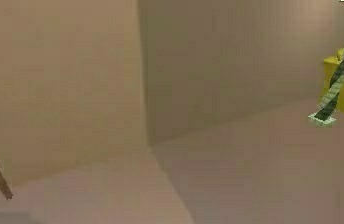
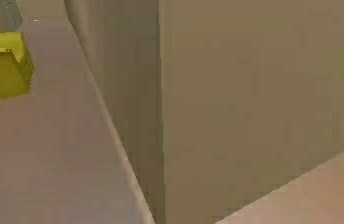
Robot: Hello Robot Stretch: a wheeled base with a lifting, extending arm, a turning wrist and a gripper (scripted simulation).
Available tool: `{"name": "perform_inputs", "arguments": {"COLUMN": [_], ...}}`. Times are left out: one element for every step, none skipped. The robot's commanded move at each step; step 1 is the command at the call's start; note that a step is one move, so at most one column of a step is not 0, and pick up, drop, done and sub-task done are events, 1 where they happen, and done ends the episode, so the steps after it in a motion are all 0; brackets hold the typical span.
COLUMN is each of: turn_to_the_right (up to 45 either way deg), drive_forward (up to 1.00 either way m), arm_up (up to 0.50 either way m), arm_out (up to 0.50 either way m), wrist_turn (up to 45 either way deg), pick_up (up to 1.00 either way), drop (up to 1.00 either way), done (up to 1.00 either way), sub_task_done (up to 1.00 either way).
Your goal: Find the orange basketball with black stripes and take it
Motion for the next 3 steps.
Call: {"name": "perform_inputs", "arguments": {"turn_to_the_right": [39.0,0.0,24.0], "drive_forward": [0.00,0.40,0.00], "arm_up": [0.00,0.00,0.00], "arm_out": [0.00,0.00,0.00], "wrist_turn": [0.0,0.0,0.0], "pick_up": [0.00,0.00,0.00], "drop": [0.00,0.00,0.00], "done": [0.00,0.00,0.00], "sub_task_done": [0.00,0.00,0.00]}}
